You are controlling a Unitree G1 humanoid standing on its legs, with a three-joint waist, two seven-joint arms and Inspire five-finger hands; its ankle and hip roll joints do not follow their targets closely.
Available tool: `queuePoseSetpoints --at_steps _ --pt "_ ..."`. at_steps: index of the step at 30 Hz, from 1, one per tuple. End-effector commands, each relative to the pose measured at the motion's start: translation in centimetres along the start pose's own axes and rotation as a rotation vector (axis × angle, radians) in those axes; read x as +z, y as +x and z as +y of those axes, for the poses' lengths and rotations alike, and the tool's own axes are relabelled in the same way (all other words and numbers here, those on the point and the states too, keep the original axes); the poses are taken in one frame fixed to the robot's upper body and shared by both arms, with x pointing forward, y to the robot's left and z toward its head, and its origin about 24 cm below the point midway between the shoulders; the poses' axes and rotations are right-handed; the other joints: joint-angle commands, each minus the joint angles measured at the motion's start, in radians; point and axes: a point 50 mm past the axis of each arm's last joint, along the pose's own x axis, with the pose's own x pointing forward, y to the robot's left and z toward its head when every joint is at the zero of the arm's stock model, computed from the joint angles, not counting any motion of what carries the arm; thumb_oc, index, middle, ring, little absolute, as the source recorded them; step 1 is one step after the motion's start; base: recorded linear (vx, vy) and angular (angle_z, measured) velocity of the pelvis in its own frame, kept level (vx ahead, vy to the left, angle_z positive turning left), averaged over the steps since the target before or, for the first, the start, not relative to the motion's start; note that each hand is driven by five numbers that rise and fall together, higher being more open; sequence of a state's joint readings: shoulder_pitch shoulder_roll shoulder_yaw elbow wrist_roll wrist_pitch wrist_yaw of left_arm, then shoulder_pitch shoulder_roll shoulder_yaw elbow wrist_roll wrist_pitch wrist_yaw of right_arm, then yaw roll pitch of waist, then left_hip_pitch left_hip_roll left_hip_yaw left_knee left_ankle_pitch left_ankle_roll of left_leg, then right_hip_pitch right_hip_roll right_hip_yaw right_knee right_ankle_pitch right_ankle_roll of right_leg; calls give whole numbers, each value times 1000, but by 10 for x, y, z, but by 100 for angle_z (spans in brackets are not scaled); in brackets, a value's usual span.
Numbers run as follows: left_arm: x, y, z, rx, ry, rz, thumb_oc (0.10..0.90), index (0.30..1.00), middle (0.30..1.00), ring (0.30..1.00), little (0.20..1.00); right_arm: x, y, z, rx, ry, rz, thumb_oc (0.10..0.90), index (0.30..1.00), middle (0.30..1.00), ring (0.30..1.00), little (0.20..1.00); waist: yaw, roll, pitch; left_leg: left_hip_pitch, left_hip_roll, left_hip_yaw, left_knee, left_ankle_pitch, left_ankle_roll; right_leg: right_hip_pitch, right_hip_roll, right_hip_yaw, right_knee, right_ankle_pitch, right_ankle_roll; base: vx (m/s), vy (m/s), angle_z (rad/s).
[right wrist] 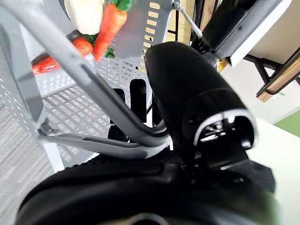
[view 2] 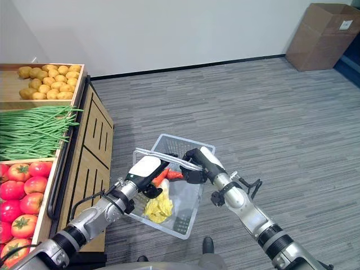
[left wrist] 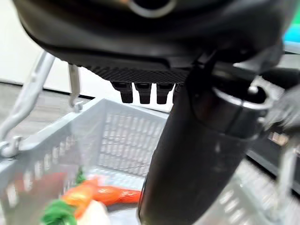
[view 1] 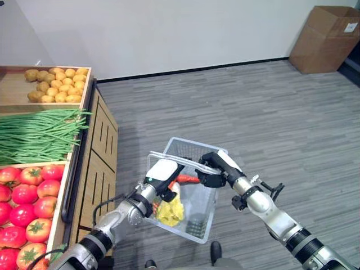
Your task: Get the vegetables into the basket
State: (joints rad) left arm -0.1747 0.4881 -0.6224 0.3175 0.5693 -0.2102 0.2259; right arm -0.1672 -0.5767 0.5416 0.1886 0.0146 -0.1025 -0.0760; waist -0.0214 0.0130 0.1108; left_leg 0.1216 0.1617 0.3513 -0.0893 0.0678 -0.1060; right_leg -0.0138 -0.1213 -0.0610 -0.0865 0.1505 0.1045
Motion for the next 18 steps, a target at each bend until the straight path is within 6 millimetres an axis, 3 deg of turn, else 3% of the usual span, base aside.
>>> queuePoseSetpoints --at_steps 1,3,7,11,12,13,15,18 --pt "26 20 37 158 -143 -170 900 1000 1000 1000 1000 64 13 -36 -257 90 -356 400 300 300 300 300 18 -43 -72 -42 -7 -43 2 21 -15 64 -64 -112 -1 -38 82 -10 -8 6" --pt "33 15 39 151 -211 -202 900 1000 1000 1000 1000 56 13 -39 -292 75 -320 400 300 300 300 300 23 -44 -71 -44 -8 -48 2 20 -13 64 -66 -116 -1 -37 82 -11 -6 9" --pt "27 0 42 154 -356 -171 900 1000 1000 1000 1000 32 10 -45 -346 36 -207 400 300 300 300 300 35 -44 -72 -47 -10 -57 2 21 -10 65 -66 -119 -1 -38 81 -5 -9 9" --pt "-2 -26 35 186 -592 -9 900 1000 1000 1000 1000 -2 1 -52 -405 31 -49 400 300 300 300 300 48 -42 -71 -49 -10 -65 2 25 -7 67 -65 -124 -1 -37 79 -4 -9 12" --pt "-2 -27 35 185 -594 -7 900 1000 1000 1000 1000 -2 1 -52 -404 32 -50 400 300 300 300 300 45 -43 -72 -49 -10 -65 2 25 -7 67 -65 -125 -1 -38 79 1 -17 11" --pt "-15 -39 30 185 -652 63 900 1000 1000 1000 1000 -21 -4 -54 -432 38 36 400 300 300 300 300 55 -42 -71 -50 -9 -70 2 27 -7 69 -65 -130 -1 -37 78 1 -15 11" --pt "-23 -46 27 186 -671 105 900 1000 1000 1000 1000 -28 -7 -55 -439 44 68 400 300 300 300 300 58 -42 -71 -50 -9 -72 2 28 -7 71 -64 -132 -1 -38 78 1 -19 7" --pt "-52 -70 6 169 -721 292 900 1000 1000 1000 1000 -59 -20 -58 -482 60 219 400 300 300 300 300 69 -41 -67 -53 -6 -79 2 33 -8 72 -61 -138 -1 -39 76 -2 -20 7"
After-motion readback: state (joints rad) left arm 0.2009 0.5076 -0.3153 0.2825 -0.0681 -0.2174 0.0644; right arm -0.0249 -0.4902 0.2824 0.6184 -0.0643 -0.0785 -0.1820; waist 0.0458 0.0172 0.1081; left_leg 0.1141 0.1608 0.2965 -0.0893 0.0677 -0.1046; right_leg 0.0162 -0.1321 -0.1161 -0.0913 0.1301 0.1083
